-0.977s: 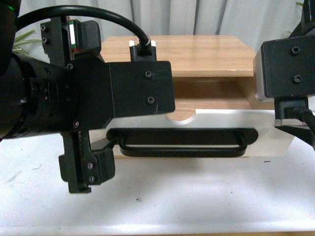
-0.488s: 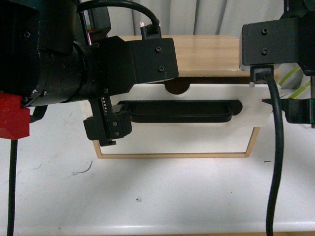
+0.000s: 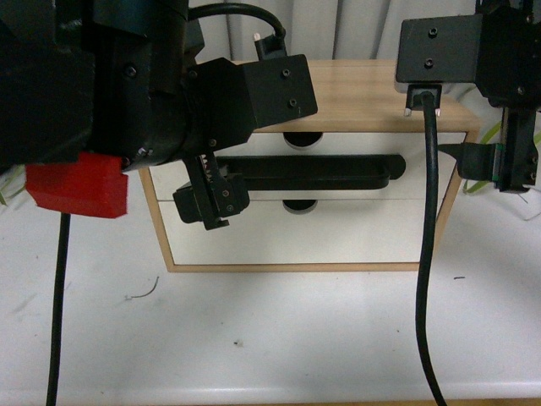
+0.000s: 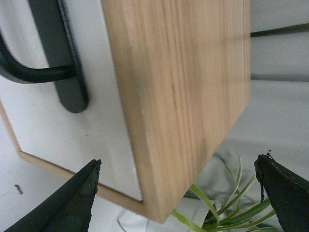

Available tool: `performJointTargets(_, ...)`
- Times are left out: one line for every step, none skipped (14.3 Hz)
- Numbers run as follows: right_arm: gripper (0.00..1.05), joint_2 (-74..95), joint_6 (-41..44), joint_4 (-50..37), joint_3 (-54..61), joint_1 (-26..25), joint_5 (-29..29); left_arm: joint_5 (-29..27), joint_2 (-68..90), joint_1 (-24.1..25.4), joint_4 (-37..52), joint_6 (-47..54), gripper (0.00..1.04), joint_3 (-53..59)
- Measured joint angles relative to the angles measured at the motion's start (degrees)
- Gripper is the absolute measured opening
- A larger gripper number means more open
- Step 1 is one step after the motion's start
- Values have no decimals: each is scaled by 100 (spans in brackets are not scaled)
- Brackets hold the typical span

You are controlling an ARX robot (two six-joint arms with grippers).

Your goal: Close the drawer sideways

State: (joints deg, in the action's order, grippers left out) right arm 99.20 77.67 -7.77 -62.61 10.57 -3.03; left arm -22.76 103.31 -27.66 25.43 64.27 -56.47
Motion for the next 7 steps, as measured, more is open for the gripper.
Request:
performJointTargets(98, -177, -175, -44, 225, 31, -98, 151, -238, -9, -365, -280, 98, 35)
performJointTargets(98, -409, -431, -140, 444, 74, -286, 376, -662, -59, -785, -813, 98, 118)
performJointTargets(98, -761, -938, -372, 664, 122, -544, 658, -1174, -79, -1117, -1355, 98, 186)
performJointTargets(98, -1274, -1805, -772, 887, 142, -811, 938, -1698, -94, -1386, -2068, 98, 221)
performJointTargets(98, -1768, -2717, -1169, 1097, 127, -857, 1121, -2214, -11, -1532, -2776, 98, 291)
performJointTargets(98, -1928, -3128, -1292, 1182, 87, -850, 1180, -2474, 70, -1641, -3145, 98, 345)
performJointTargets(98, -2168, -3545, -1449, 1322, 42, -844, 1200, -2629, 138, -1711, -3324, 98, 391)
